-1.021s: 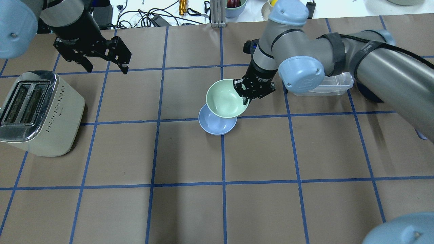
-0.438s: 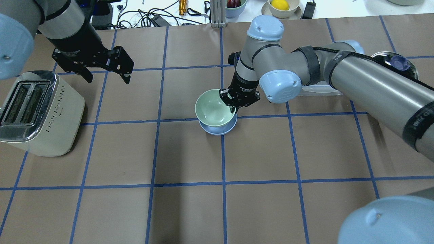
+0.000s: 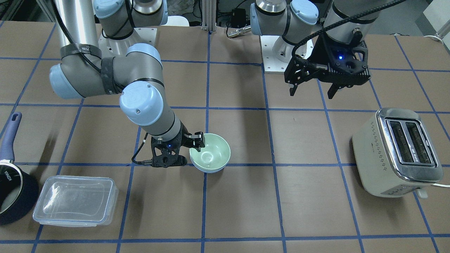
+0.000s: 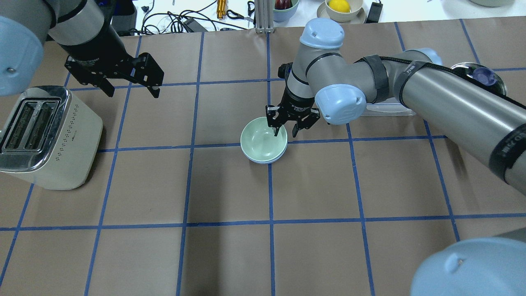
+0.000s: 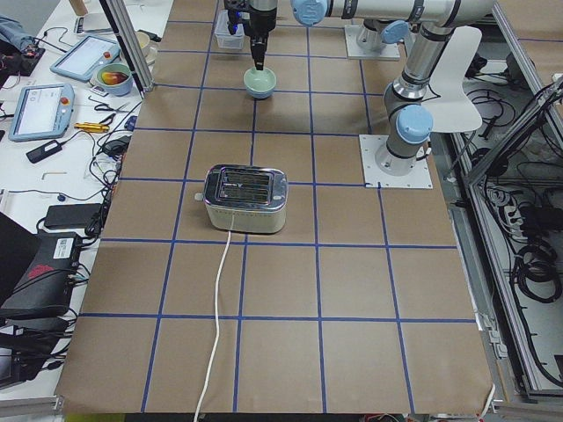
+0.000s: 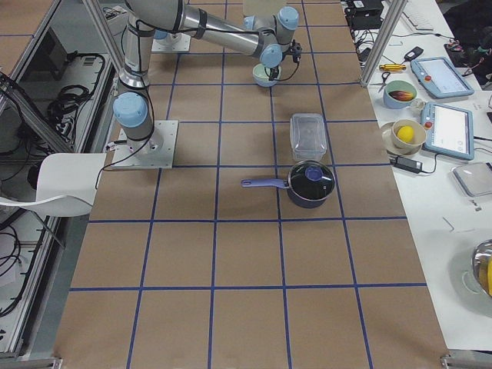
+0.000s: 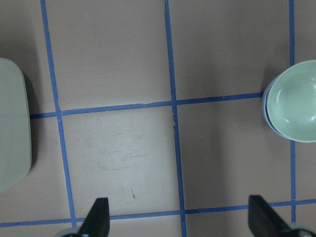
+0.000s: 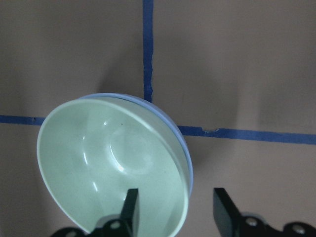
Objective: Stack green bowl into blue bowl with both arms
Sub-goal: 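Open the right gripper and lift it away from the stacked bowls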
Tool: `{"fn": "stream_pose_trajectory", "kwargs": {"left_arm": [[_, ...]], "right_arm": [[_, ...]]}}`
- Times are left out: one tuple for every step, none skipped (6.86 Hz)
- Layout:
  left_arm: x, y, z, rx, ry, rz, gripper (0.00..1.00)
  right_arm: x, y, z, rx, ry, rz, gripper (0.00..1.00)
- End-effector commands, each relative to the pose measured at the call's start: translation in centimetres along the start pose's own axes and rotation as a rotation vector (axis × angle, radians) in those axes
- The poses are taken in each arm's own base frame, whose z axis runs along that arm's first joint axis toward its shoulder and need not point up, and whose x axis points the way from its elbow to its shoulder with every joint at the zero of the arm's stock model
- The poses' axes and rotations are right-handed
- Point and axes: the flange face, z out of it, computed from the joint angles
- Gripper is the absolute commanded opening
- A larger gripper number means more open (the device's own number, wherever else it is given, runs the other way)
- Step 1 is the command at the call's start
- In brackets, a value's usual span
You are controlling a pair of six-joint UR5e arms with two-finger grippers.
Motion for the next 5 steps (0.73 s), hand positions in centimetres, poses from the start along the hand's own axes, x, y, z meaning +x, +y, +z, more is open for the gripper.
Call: {"fn": "stream_pose_trajectory", "kwargs": {"left_arm": [[0.2, 0.2, -0.3, 0.006, -0.004, 0.004, 1.0], [0.1, 0.2, -0.6, 0.013, -0.002, 0.003, 1.0], [0.1, 0.3, -0.5, 0.006, -0.008, 0.002, 1.0], [0.1, 0.3, -0.4, 0.003, -0.01, 0.003, 1.0], [0.1, 0.3, -0.4, 0.003, -0.008, 0.003, 1.0]], "right_arm": [[5.9, 0.4, -8.8, 0.069, 0.0, 0.098, 1.0], [8.2, 1.7, -11.9, 0.087, 0.073, 0.134, 1.0], [9.0, 3.2, -13.6, 0.064, 0.154, 0.096, 1.0], [8.9, 5.1, -16.1, 0.069, 0.176, 0.069, 1.0], [8.8, 7.1, -18.3, 0.086, 0.209, 0.067, 1.0]]}}
